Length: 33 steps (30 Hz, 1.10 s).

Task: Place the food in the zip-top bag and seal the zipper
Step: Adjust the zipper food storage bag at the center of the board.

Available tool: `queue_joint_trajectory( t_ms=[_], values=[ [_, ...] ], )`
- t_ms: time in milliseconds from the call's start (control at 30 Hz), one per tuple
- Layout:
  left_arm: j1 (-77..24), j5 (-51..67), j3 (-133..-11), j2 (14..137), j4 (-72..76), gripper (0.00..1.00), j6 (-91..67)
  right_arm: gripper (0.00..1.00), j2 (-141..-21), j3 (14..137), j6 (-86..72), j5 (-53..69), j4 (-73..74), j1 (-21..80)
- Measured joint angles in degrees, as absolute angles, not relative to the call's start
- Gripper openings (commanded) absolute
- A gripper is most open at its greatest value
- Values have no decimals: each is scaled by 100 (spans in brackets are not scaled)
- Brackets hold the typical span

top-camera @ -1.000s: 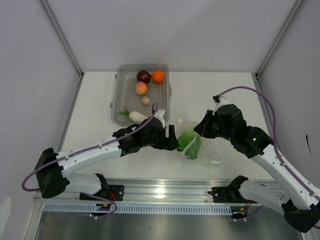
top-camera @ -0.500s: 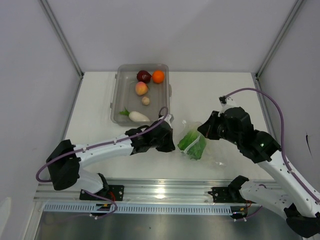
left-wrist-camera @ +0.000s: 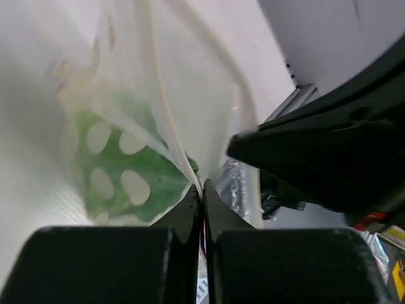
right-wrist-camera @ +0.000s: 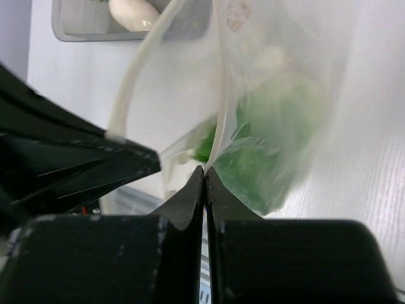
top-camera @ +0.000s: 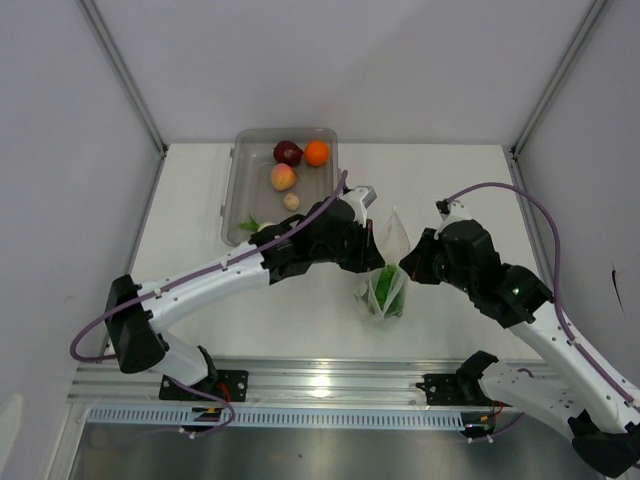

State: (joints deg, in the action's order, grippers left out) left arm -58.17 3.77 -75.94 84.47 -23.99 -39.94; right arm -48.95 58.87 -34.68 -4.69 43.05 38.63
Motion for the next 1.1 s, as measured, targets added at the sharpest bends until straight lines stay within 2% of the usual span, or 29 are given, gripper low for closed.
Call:
queue_joint_trajectory(
  t_ms=[167,667,867,933,1100],
  values=[
    [-5817,766,-8211,8663,-2484,1,-3887,0,-4856,6031,-3297,-757,4574,3844],
    [-5817,1337,-8794,9393,-3157,1,-3621,0,-4995,6281,-2884,-1212,5083,3505],
    [-5808,1551,-9236,9441,-2945,9,-3575,0,-4906,6823,-2816,-1450,5277,3500],
    [-5774,1673,-9179,9483,-2818,1,-3601,0,-4836,6744,-2812,-1492,5253,3481],
    [-5618,2008,-8934,10040,-2731,1,-3693,0,-4941,6010,-2797,-1500,5168,3367]
  ],
)
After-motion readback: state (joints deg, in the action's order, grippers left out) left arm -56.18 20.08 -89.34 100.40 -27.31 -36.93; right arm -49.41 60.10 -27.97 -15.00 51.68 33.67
